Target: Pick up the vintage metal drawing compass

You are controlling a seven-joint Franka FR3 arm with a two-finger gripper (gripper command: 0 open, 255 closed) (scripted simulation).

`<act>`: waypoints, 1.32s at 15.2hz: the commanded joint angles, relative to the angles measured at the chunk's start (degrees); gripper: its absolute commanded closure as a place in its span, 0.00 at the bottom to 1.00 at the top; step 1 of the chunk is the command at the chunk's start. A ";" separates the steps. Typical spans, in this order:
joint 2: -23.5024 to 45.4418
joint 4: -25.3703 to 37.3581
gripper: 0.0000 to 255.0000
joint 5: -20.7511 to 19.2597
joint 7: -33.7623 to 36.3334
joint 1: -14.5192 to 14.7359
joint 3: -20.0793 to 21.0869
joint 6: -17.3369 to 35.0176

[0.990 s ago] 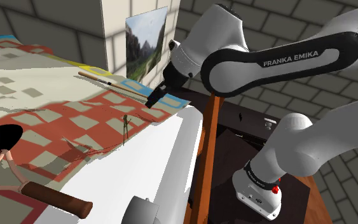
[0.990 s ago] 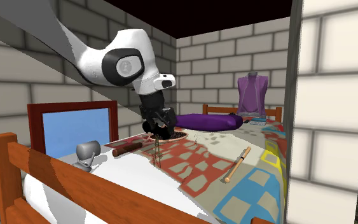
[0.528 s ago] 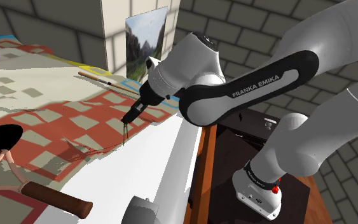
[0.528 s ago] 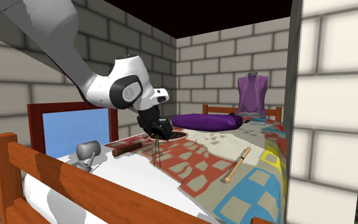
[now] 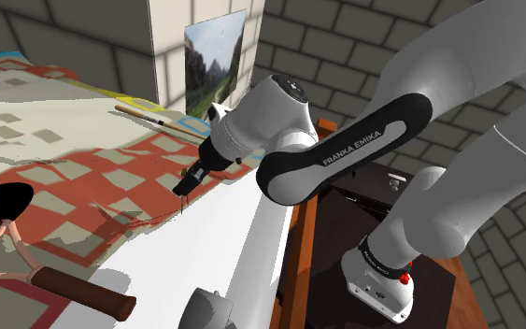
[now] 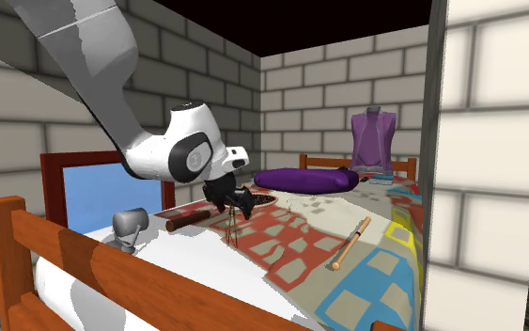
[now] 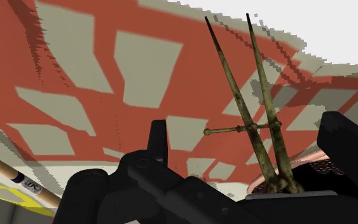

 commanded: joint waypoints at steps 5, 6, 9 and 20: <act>1.01 -0.09 1.00 -1.18 0.83 -0.68 0.53 1.11; 1.03 -0.09 1.00 -1.21 0.85 -0.70 0.54 1.13; 1.03 -0.09 1.00 -1.17 0.81 -0.68 0.51 1.12; -4.33 2.05 1.00 3.59 -2.78 2.07 -2.12 -6.15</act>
